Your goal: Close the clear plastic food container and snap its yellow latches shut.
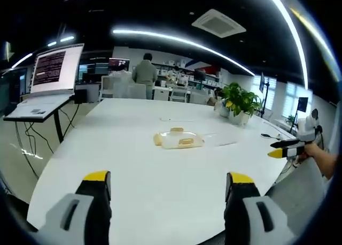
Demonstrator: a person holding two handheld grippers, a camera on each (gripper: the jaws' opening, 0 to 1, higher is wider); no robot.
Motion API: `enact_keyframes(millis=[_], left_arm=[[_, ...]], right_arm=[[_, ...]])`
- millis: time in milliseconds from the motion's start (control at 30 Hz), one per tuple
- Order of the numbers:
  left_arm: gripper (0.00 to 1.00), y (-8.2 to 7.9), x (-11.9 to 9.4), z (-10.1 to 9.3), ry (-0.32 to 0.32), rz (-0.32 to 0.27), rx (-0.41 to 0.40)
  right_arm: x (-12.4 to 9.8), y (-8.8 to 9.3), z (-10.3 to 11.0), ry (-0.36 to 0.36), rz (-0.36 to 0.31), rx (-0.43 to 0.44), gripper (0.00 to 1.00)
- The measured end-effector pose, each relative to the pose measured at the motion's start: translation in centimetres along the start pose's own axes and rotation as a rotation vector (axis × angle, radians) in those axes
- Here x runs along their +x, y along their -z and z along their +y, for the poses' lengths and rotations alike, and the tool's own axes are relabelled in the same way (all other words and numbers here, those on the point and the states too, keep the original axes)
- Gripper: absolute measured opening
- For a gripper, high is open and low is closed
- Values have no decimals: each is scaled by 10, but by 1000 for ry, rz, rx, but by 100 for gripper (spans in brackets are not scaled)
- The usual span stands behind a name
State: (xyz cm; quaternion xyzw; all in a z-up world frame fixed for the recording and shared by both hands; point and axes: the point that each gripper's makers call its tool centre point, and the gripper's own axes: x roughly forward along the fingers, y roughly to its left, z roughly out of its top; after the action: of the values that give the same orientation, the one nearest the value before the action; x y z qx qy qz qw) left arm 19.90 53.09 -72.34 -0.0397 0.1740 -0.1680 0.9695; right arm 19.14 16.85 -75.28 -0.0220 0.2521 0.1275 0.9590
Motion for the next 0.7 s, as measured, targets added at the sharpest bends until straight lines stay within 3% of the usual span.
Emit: enact_keyframes(millis=[700], left_arm=[[85, 1, 0, 1, -3, 2, 0]], right_arm=[[0, 1, 1, -7, 4, 8, 69]])
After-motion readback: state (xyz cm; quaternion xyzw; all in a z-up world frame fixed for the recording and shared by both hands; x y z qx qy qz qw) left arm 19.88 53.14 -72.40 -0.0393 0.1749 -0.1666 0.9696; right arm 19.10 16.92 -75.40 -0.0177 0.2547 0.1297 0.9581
